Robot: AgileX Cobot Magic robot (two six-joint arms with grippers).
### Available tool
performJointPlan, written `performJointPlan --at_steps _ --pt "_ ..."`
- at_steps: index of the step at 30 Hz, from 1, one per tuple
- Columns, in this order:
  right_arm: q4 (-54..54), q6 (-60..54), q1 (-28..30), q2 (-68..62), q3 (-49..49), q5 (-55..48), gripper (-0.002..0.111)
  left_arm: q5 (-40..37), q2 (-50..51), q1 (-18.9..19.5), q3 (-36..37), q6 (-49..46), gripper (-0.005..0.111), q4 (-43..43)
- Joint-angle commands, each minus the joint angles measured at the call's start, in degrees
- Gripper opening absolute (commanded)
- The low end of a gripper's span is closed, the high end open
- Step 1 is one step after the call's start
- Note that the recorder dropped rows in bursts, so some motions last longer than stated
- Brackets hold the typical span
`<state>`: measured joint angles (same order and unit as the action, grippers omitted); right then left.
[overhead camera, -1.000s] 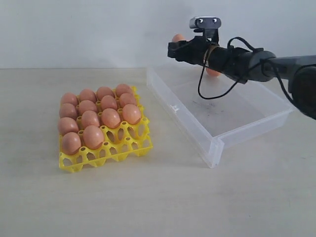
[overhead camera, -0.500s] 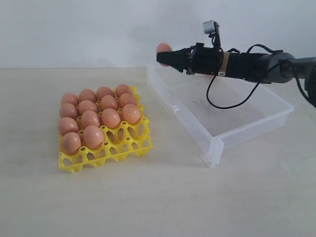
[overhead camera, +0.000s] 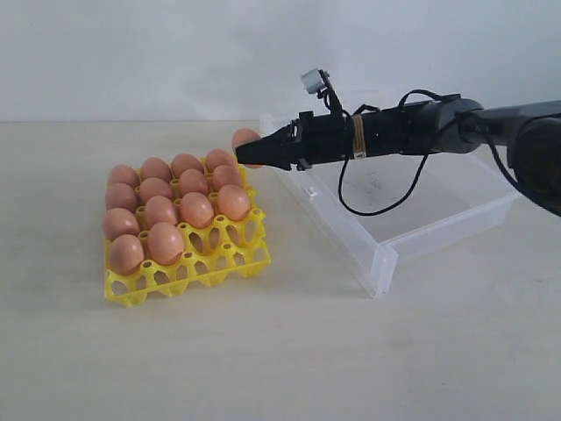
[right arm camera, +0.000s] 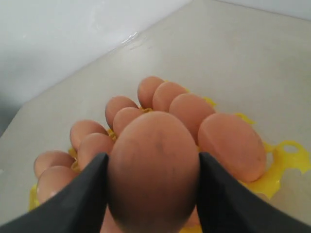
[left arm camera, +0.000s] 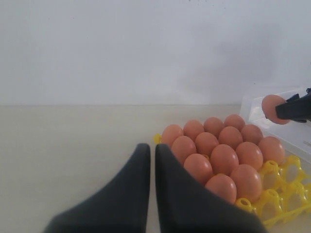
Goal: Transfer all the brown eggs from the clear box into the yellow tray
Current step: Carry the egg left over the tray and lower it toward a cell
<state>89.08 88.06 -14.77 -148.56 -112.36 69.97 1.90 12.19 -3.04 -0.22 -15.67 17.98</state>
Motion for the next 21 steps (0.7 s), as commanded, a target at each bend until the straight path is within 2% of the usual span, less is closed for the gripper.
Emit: performJointPlan --at_steps 1,8,12,15,21 --pt "-0.1 -3.5 0.3 1.7 3.0 0.0 0.000 0.7 0.2 -0.3 0.2 -0.3 0.004 0.3" --pt "-0.8 -15.3 0.3 10.2 16.4 0.0 0.000 0.7 0.2 -0.3 0.2 -0.3 0.004 0.3" --pt "-7.5 -30.6 -0.1 17.8 32.4 0.0 0.000 0.7 0.2 -0.3 0.2 -0.3 0.004 0.3" --pt "-17.5 -43.5 -3.4 20.0 42.7 0.0 0.000 0.7 0.2 -0.3 0.2 -0.3 0.004 0.3" --pt "-18.3 -41.9 -14.0 20.0 43.4 -1.3 0.000 0.7 0.2 -0.3 0.2 -0.3 0.004 0.3"
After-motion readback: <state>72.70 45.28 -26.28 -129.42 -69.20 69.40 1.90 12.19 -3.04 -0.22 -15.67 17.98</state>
